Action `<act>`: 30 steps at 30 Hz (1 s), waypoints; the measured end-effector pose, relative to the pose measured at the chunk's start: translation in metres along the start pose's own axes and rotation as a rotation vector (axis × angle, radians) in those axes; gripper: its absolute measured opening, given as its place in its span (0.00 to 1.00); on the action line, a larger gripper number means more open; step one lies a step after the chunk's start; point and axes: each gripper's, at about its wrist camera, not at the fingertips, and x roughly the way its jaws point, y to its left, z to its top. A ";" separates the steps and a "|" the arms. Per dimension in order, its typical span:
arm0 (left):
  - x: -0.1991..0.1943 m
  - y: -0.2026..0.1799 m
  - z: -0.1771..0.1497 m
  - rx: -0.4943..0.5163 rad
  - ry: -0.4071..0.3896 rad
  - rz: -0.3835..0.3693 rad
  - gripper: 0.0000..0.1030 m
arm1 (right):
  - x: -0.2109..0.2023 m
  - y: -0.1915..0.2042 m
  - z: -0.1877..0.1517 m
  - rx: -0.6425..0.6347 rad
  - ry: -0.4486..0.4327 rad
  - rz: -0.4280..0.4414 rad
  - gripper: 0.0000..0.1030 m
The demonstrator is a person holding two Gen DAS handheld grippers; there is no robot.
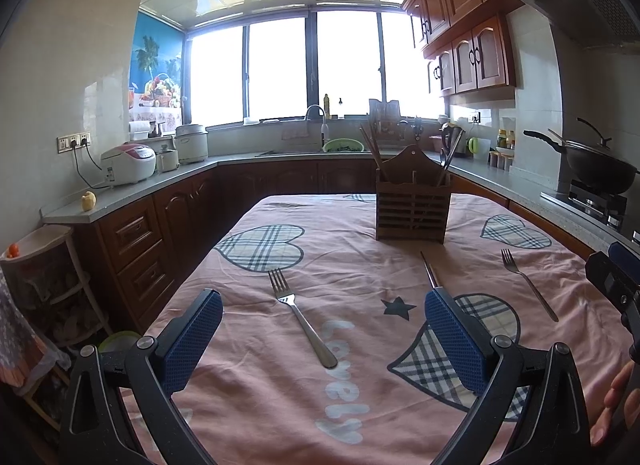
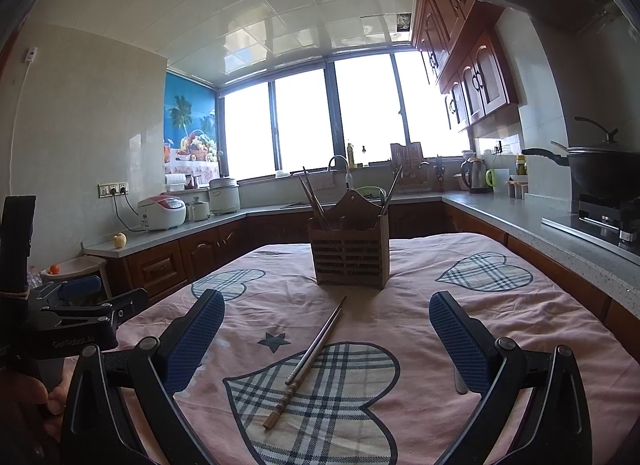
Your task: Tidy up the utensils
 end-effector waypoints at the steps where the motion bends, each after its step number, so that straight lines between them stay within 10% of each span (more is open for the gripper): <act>1: 0.000 0.000 0.000 0.000 0.000 -0.001 0.99 | 0.000 0.000 0.000 0.001 0.000 0.001 1.00; 30: 0.001 -0.003 0.001 0.001 0.005 -0.007 0.99 | 0.002 0.000 0.001 0.007 0.010 -0.001 1.00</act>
